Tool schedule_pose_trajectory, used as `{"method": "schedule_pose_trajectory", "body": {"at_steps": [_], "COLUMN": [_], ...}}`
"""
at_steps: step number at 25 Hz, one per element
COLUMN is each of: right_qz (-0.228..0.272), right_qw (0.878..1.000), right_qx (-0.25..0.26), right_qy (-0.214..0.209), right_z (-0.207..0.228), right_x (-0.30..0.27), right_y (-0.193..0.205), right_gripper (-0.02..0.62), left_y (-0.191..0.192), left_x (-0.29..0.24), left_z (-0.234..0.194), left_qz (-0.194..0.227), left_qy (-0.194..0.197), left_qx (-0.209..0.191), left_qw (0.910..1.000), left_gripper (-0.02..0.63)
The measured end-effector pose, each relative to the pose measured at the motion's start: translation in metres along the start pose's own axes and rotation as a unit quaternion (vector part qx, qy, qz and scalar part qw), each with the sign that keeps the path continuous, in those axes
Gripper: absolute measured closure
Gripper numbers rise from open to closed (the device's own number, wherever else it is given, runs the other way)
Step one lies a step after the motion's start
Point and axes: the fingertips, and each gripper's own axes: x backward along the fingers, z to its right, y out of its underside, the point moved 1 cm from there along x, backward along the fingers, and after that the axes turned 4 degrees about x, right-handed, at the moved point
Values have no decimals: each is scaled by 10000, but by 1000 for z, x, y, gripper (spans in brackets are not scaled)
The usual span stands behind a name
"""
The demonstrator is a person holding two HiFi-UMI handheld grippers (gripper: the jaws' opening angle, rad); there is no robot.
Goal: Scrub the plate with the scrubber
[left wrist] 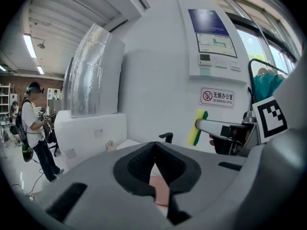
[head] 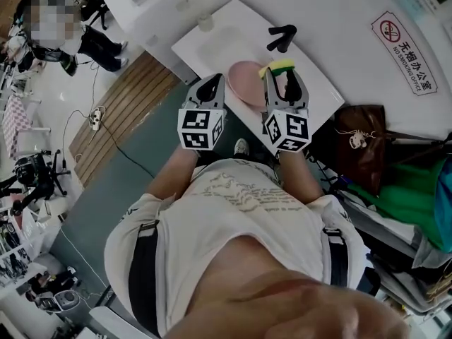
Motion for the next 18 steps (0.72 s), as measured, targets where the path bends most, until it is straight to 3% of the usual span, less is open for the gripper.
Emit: {"method": "schedule_pose_trajectory", "body": {"at_steps": [18], "right_qz": [-312], "right_qw": [9986], "right_qx": [-131], "right_qy": [408], "right_z": [24], "right_x": [-14], "right_y": [27], "right_gripper": [368], "left_y": [3], "left_x": [-61], "left_z": [6], "left_qz": [-388], "left_qy": [565], "left_qx": [-317], "left_qw": [9971], "left_gripper": [584]}}
